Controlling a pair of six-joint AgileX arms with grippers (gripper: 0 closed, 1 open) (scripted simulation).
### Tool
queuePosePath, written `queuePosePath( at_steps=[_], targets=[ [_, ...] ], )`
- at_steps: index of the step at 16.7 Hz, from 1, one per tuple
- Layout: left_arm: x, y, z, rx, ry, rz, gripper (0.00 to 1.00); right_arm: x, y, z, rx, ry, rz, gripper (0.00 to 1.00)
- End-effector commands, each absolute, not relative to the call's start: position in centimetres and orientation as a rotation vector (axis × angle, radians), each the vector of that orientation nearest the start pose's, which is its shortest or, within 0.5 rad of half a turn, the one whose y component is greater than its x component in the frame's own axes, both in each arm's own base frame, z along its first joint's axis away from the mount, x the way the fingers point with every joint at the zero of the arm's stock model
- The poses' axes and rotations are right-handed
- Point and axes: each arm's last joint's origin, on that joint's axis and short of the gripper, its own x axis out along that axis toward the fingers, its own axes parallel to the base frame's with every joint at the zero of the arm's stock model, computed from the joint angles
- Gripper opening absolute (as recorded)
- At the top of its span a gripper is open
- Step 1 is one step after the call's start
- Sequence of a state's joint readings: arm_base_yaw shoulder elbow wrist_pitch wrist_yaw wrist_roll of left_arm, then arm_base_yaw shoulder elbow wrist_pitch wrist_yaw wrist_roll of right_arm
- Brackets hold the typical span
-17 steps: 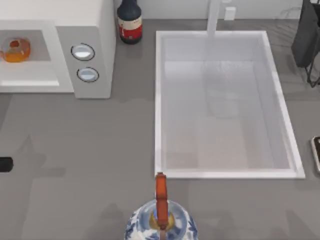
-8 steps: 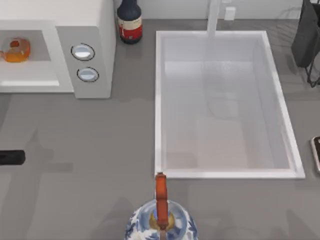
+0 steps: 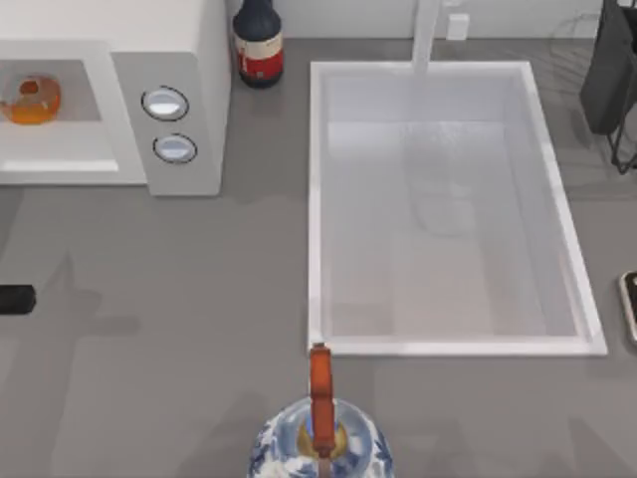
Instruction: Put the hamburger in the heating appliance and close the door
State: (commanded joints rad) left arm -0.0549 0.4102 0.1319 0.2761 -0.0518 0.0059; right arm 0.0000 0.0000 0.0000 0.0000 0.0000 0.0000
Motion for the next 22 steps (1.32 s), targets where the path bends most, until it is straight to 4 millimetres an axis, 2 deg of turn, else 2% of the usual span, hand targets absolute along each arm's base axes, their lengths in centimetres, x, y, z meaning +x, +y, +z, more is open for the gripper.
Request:
queuePosePath(
  at_steps=[5,11,14,17,22],
  targets=[
    [13.9,0.5,21.1,0.0,0.006,-0.002,0.0,10.6,-0.1,16.0,0.0,0.0,0.0,1.0],
    [13.9,0.6,21.2,0.001,0.002,-0.002,0.0,10.6,-0.1,16.0,0.0,0.0,0.0,1.0],
    [14.6,1.5,22.1,0.052,0.051,0.028,0.0,10.6,-0.1,16.0,0.0,0.0,0.0,1.0],
    [16.1,4.1,24.0,0.152,0.169,0.097,0.0,10.6,-0.1,16.0,0.0,0.0,0.0,1.0],
    [19.0,12.5,26.7,0.247,0.458,0.183,0.0,10.6,-0.1,16.0,0.0,0.0,0.0,1.0]
  ],
)
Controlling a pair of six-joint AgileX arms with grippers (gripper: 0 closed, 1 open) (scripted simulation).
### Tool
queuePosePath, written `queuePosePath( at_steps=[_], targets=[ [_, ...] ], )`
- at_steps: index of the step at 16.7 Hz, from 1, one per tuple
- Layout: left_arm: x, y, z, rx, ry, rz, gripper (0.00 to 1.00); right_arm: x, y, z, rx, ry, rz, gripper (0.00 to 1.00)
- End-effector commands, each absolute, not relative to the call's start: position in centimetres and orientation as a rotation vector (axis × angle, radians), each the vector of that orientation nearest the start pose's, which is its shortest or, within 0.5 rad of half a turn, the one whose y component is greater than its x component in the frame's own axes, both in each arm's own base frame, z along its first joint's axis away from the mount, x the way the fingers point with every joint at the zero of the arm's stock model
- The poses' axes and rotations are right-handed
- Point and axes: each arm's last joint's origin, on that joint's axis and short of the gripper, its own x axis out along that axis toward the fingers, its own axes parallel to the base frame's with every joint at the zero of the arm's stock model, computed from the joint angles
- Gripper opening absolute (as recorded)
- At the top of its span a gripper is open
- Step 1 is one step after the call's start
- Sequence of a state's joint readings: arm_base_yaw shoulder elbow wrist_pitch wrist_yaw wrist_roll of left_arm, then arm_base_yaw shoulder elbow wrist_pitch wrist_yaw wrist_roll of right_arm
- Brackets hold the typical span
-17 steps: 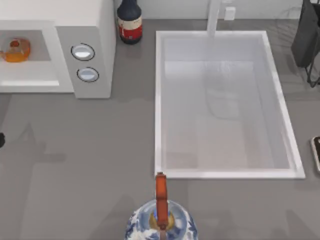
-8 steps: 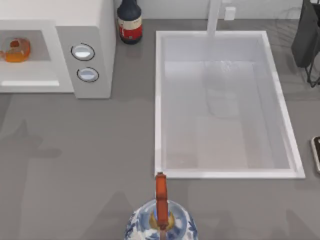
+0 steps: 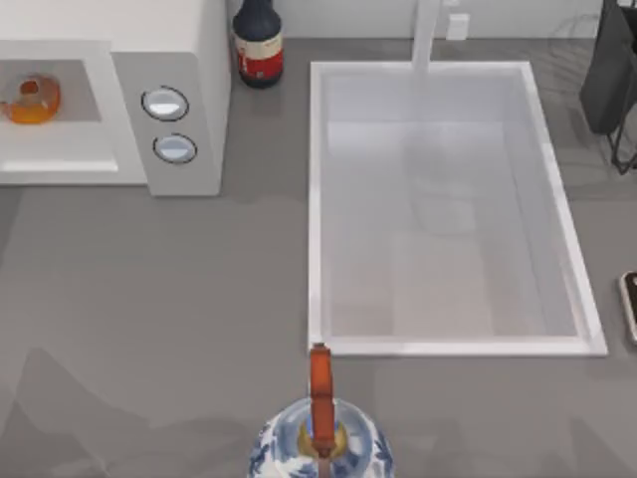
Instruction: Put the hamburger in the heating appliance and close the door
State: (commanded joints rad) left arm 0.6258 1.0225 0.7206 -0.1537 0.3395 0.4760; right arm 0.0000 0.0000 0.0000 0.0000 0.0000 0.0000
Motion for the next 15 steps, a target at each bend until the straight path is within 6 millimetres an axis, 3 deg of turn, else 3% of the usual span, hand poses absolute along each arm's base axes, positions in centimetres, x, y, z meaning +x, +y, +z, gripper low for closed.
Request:
queuePosePath(
  at_steps=[5,8,12,15],
  targets=[
    [19.7,22.4,27.0,0.191,0.676,0.137,0.0,10.6,-0.1,16.0,0.0,0.0,0.0,1.0],
    [19.5,26.8,26.2,0.118,0.741,0.074,0.0,10.6,-0.1,16.0,0.0,0.0,0.0,1.0],
    [19.5,30.2,24.8,0.029,0.78,0.0,0.0,10.6,-0.1,16.0,0.0,0.0,0.0,1.0],
    [19.5,31.0,24.4,0.008,0.785,-0.019,0.0,10.6,-0.1,16.0,0.0,0.0,0.0,1.0]
  ],
)
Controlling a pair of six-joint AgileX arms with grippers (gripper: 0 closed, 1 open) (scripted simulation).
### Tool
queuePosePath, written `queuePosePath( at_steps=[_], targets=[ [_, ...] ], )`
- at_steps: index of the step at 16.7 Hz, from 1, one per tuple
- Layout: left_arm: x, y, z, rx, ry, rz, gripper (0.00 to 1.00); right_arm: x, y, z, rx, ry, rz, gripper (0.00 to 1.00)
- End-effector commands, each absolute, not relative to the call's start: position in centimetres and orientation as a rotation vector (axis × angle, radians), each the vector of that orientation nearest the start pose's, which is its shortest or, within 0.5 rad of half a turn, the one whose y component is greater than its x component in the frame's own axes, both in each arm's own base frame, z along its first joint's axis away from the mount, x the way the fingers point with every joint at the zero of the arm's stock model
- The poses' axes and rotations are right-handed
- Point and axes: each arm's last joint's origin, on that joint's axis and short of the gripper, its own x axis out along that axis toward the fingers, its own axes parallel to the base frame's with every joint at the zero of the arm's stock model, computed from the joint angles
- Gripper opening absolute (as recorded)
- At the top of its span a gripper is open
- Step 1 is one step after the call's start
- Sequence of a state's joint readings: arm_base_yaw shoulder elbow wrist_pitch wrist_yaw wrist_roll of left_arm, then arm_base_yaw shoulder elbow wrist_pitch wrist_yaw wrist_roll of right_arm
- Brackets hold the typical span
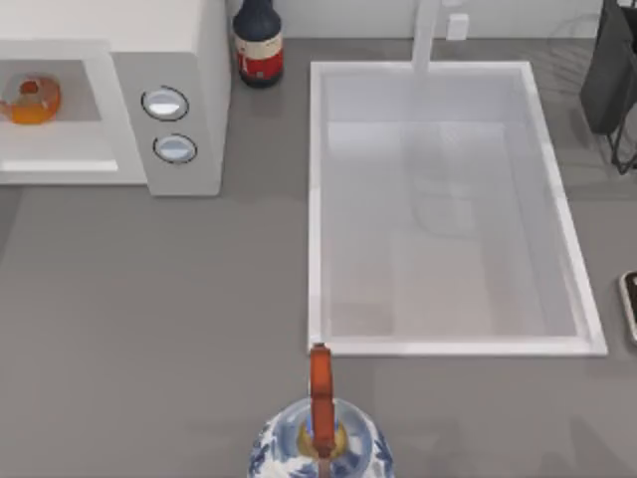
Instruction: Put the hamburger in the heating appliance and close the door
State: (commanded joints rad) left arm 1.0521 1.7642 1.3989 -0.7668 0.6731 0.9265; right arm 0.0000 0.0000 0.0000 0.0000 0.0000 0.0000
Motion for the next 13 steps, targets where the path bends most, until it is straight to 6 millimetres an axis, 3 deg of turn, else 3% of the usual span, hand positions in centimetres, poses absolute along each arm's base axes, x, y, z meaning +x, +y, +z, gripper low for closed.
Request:
queuePosePath(
  at_steps=[6,13],
  targets=[
    [19.8,30.9,24.0,0.012,0.788,-0.025,0.0,10.6,-0.1,16.0,0.0,0.0,0.0,1.0],
    [19.8,31.3,17.3,0.009,0.781,-0.02,0.0,10.6,-0.1,16.0,0.0,0.0,0.0,1.0]
  ],
)
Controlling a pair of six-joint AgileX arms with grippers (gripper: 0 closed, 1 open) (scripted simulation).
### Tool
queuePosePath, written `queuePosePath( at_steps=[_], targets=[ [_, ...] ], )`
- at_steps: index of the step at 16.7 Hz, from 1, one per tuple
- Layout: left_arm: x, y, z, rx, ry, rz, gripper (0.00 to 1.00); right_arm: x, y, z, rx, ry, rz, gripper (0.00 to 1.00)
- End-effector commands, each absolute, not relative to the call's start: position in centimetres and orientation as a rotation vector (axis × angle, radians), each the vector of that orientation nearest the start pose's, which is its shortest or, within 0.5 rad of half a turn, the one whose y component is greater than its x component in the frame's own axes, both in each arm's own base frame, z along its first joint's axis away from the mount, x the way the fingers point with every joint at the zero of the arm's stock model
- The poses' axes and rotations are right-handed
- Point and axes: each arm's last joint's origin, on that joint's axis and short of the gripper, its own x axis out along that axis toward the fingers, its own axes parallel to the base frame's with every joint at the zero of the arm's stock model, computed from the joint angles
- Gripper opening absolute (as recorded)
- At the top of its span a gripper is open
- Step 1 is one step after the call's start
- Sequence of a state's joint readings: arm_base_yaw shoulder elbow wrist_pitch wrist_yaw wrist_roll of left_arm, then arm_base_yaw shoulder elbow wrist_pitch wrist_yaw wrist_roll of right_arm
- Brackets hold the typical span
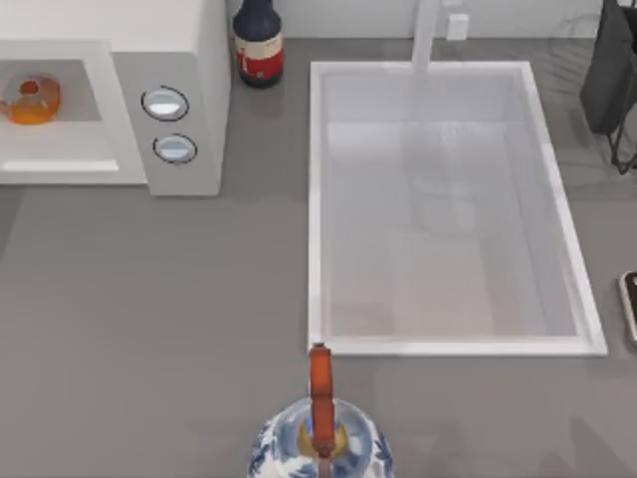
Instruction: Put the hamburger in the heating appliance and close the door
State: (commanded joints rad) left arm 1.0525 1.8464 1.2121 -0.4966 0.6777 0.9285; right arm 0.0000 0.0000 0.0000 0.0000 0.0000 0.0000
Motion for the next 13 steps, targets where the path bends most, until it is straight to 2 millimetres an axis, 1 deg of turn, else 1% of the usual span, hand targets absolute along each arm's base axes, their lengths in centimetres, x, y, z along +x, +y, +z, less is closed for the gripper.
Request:
queuePosePath(
  at_steps=[2,4,9,11,13],
  targets=[
    [19.7,31.2,15.5,0.012,0.78,-0.018,0.0,10.6,-0.1,16.0,0.0,0.0,0.0,1.0],
    [19.6,31.0,14.5,0.008,0.785,-0.019,0.0,10.6,-0.1,16.0,0.0,0.0,0.0,1.0],
    [19.7,30.8,14.6,0.012,0.785,-0.022,0.0,10.6,-0.1,16.0,0.0,0.0,0.0,1.0],
    [20.3,29.7,14.9,0.021,0.786,-0.021,0.0,10.6,-0.1,16.0,0.0,0.0,0.0,1.0],
    [20.5,27.7,15.3,0.03,0.776,-0.02,0.0,10.6,-0.1,16.0,0.0,0.0,0.0,1.0]
  ],
)
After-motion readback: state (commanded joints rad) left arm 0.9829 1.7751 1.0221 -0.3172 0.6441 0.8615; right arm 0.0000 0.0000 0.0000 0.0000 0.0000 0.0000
